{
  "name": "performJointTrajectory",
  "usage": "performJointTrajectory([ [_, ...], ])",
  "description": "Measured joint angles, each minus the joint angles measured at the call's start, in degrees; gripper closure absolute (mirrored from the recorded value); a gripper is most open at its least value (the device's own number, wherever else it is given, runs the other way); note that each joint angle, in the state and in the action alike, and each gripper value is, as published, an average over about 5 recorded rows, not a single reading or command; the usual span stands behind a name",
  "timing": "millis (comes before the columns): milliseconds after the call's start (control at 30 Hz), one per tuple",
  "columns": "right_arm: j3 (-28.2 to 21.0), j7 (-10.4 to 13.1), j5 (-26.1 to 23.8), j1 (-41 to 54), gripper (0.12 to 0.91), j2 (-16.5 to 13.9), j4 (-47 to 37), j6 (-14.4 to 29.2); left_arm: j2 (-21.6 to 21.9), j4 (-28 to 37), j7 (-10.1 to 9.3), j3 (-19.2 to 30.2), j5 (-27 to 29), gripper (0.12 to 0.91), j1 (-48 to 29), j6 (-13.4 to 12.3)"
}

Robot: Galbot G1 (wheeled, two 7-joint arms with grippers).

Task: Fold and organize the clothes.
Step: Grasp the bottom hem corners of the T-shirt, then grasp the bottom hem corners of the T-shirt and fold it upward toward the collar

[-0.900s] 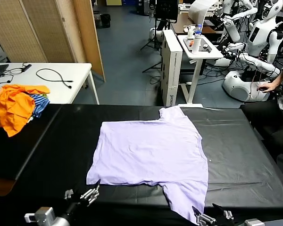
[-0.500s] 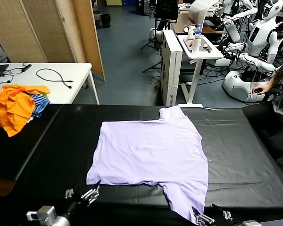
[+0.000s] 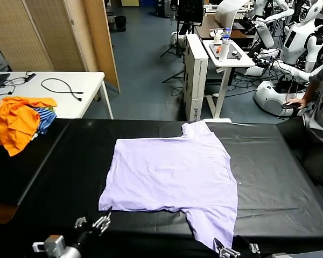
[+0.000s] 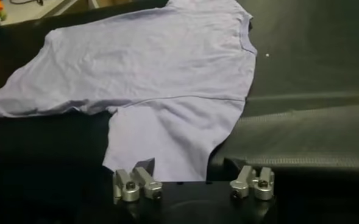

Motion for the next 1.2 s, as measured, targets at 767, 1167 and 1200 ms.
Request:
performJointTrajectory([
  [767, 0.9, 3.0, -0.6, -4.7, 0.886, 0.2, 4.8, -1.1, 0.3, -3.2, -1.01, -0.8, 1.0, 0.884, 3.7, 0.1],
  [1167, 3.5, 0.9, 2.8, -3.8, 0.886, -0.7, 6.8, 1.6, 0.0, -7.0, -0.92, -3.6, 0.7, 0.884, 8.1, -1.9],
  [1200, 3.8, 0.7, 3.4, -2.9, 0.886, -1.0, 6.5, 1.8, -0.2, -7.0, -0.57, -3.5, 0.8, 0.884, 7.9, -2.2],
])
